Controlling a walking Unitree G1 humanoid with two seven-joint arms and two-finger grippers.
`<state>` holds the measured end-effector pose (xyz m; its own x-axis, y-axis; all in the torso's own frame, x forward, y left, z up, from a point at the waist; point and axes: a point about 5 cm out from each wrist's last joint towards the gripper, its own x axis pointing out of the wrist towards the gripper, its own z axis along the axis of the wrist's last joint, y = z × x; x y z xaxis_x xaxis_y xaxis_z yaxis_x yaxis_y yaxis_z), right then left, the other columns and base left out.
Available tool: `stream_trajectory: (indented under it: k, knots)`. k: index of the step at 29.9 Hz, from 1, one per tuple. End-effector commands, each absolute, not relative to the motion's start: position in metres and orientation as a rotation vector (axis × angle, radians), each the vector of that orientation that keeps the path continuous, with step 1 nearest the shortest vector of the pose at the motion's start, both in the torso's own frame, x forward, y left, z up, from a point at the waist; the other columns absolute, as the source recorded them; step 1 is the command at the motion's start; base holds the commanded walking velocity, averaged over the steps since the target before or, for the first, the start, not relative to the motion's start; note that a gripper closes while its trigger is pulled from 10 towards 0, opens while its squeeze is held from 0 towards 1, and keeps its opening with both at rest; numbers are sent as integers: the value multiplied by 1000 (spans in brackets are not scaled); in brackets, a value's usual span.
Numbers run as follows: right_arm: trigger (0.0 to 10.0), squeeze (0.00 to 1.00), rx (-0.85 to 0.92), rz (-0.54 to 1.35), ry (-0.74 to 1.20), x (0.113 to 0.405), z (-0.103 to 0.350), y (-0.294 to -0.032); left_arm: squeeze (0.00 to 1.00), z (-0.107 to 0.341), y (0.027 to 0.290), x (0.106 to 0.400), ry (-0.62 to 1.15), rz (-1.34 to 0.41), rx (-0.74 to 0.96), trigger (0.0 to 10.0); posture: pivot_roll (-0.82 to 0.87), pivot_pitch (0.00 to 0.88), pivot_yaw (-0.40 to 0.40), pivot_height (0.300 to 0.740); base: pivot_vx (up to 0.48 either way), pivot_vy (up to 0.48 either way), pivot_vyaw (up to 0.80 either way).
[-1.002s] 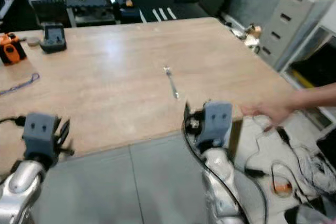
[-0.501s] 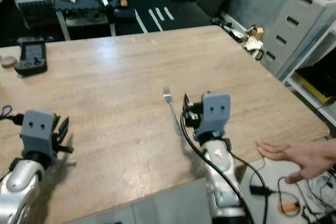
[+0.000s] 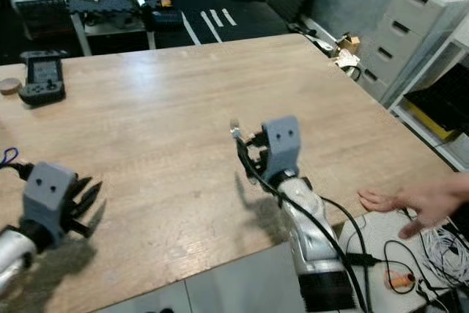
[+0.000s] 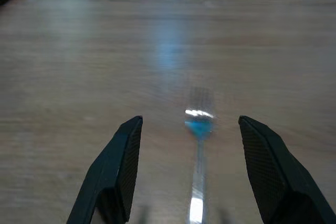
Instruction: Setting the table
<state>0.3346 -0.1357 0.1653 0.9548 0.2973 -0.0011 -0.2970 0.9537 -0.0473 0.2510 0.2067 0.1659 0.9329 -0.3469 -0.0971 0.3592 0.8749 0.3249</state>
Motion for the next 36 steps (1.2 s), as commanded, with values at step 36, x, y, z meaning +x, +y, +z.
stream_trajectory:
  k: [36]
  knots:
    - [10000,0,-60,157,215,350,116,-113,0,230,150,309,-18,-882,298,10000,123,169,44,740,0,0,0]
